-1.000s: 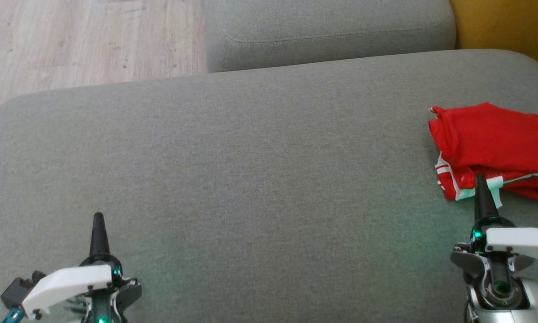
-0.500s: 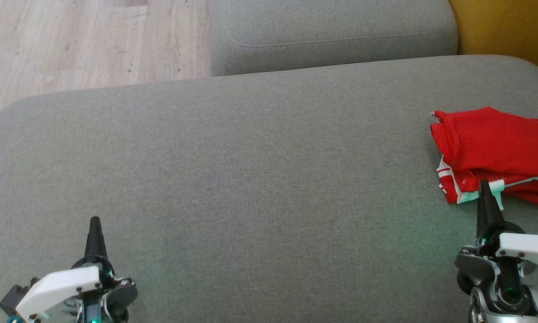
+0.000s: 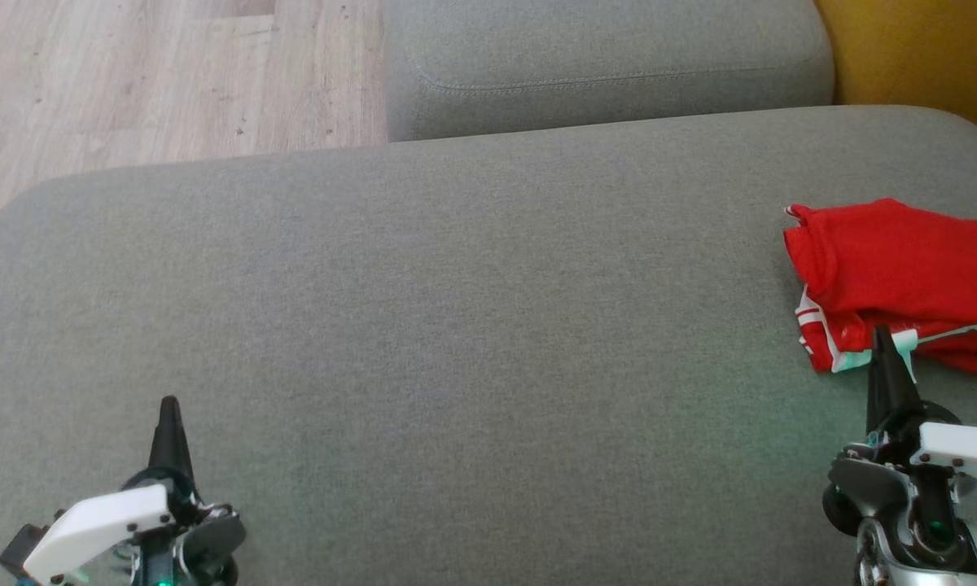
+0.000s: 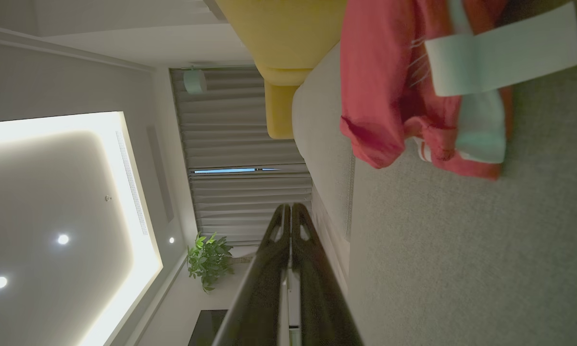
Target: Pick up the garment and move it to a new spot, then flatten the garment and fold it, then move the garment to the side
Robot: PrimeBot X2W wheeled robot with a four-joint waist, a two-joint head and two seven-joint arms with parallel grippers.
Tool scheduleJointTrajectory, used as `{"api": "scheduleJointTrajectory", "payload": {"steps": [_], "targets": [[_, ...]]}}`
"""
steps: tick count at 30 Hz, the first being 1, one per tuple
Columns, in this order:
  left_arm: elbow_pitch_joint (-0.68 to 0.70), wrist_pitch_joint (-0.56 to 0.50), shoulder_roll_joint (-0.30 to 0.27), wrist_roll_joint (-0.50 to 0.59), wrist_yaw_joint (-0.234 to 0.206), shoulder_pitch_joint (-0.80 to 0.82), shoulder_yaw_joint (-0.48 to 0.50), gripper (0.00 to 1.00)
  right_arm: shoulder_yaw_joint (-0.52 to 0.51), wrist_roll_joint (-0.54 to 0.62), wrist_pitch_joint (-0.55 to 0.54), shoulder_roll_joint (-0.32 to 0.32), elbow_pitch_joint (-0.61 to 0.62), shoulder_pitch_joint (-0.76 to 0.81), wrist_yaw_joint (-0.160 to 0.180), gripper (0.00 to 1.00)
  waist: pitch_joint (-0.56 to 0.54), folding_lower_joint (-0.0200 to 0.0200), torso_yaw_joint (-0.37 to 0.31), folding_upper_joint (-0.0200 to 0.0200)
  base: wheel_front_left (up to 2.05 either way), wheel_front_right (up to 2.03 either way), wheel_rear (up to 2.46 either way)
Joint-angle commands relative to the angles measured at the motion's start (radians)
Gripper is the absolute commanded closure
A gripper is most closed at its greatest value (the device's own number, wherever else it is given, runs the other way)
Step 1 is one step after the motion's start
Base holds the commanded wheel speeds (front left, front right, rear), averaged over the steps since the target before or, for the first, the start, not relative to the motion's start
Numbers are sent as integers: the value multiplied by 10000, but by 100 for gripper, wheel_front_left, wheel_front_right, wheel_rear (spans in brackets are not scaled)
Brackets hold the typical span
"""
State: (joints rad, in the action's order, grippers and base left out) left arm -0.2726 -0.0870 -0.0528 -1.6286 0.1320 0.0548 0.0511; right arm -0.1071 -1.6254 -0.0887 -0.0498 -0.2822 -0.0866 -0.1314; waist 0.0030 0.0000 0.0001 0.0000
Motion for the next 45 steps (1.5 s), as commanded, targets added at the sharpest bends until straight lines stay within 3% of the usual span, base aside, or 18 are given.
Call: {"api": "scheduleJointTrajectory", "payload": {"steps": [1, 45], "targets": [[285, -49, -168, -22, -13, 509, 360, 100, 174, -33, -52, -180, 388, -191, 7, 100, 1, 0, -1, 0, 0, 0, 0], [280, -145, -83, 79, -13, 519, 480, 100, 63, 60, -141, -102, 381, -201, 7, 100, 1, 0, -1, 0, 0, 0, 0]]}}
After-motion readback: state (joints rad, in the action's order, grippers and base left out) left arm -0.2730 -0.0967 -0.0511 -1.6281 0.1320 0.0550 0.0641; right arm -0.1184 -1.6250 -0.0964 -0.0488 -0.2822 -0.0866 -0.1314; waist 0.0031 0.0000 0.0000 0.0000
